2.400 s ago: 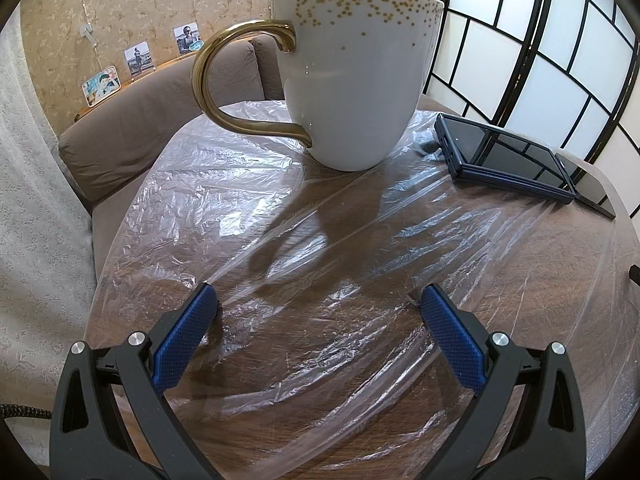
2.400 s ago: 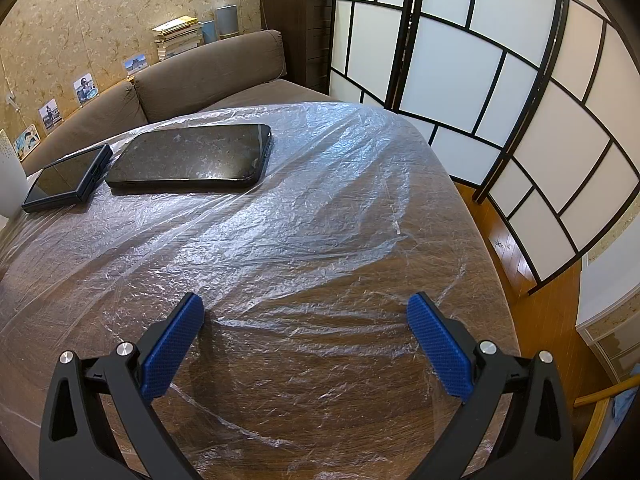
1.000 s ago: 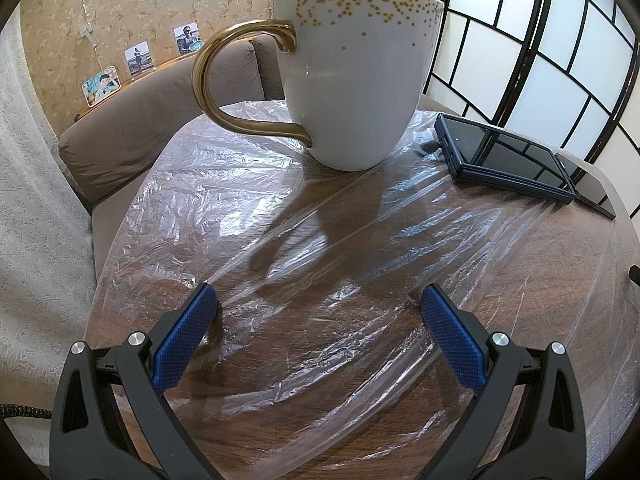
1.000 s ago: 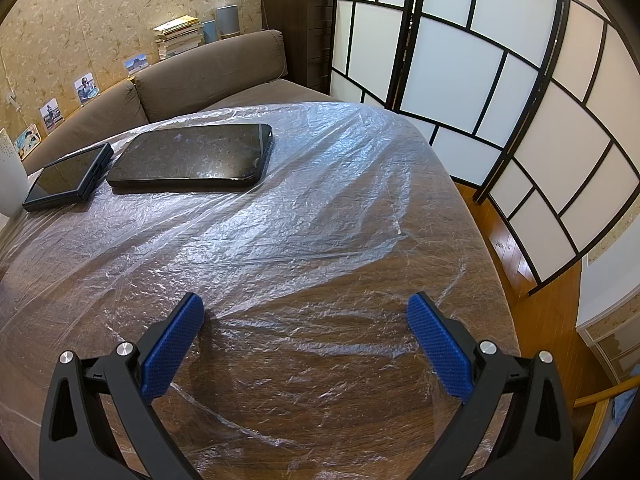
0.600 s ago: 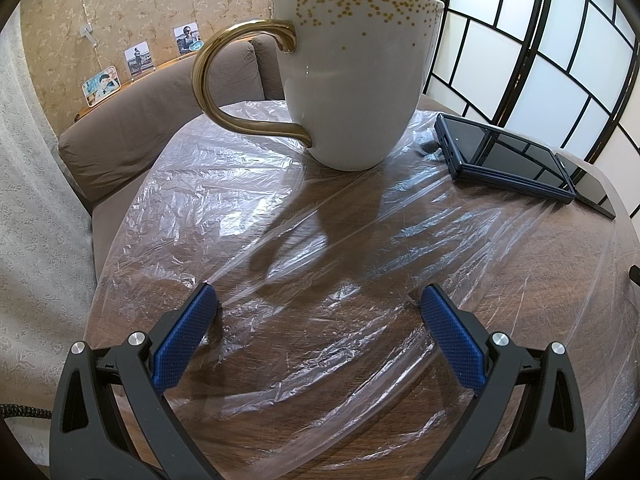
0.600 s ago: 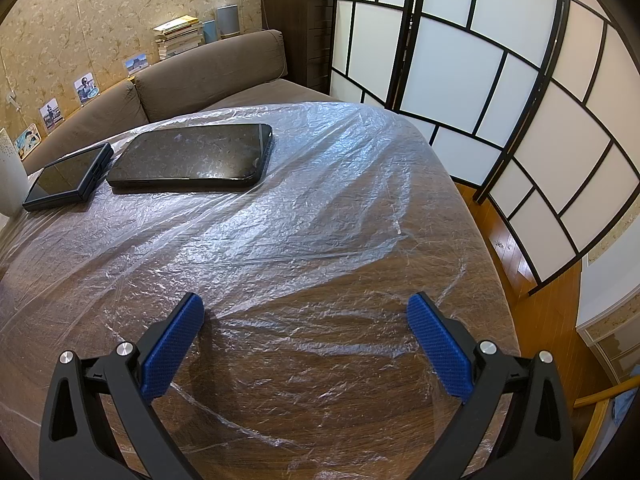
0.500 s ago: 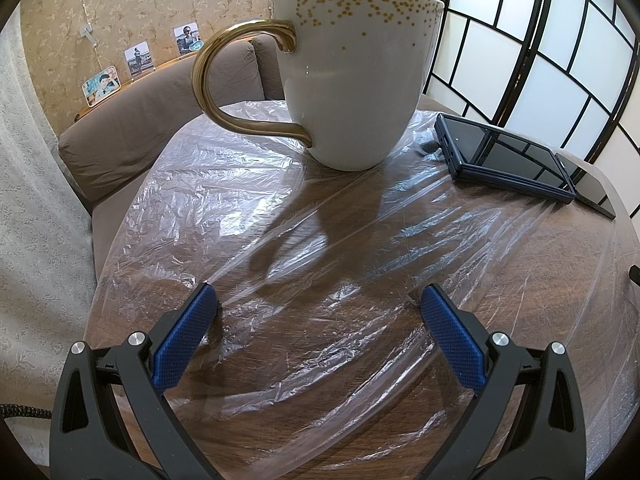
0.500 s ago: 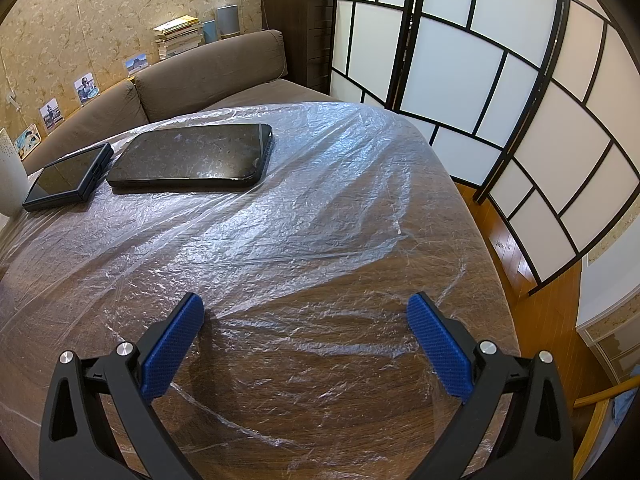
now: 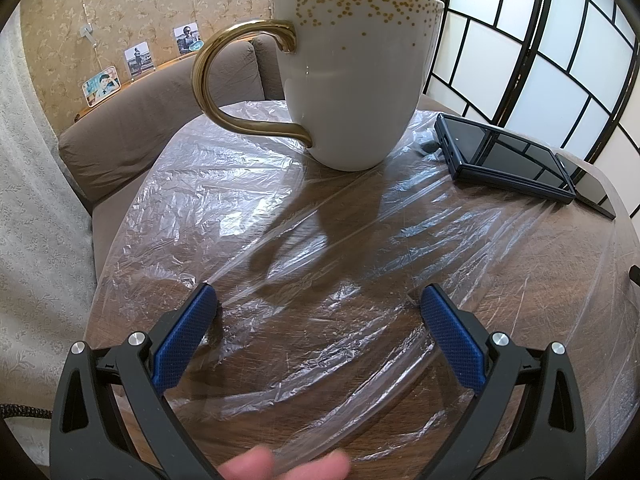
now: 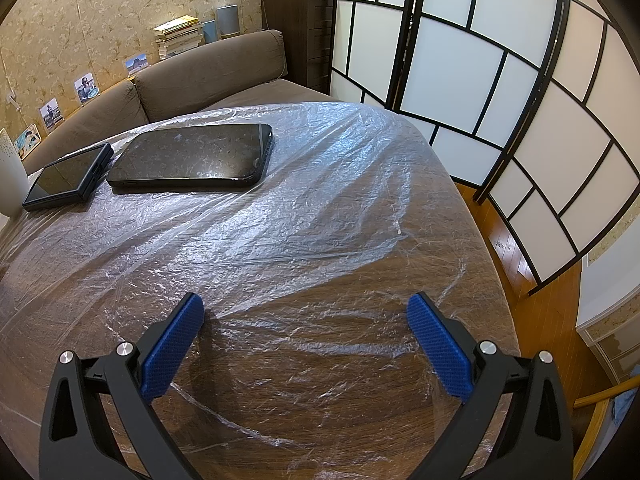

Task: Collect trash

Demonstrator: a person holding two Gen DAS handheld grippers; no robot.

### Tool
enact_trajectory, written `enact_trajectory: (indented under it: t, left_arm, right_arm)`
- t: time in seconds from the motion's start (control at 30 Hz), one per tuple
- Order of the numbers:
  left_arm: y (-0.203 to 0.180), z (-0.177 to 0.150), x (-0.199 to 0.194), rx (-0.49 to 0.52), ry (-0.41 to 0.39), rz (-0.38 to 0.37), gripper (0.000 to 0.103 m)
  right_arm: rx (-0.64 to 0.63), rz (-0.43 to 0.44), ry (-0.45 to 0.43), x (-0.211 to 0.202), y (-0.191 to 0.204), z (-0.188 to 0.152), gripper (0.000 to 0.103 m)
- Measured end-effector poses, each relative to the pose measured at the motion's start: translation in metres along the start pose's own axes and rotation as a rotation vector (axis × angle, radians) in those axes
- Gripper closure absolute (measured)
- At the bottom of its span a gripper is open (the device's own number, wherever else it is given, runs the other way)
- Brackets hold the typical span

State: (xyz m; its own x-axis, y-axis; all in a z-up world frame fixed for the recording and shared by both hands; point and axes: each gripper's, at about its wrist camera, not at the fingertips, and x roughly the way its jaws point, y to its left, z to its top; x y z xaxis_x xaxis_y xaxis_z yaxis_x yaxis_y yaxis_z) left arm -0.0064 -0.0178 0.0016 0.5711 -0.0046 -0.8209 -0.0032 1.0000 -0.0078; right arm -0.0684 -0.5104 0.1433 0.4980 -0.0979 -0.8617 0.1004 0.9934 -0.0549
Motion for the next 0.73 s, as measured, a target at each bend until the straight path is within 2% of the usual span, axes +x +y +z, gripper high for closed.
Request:
enact_trajectory:
  t: [0.73]
  left_arm:
    - [-0.0018,-0.0011,-0.0002,-0.002,0.0,0.002,0.001]
  right_arm:
    - [0.0,0.0,0.0,-0.0003,0.0007,0.0003,0.004]
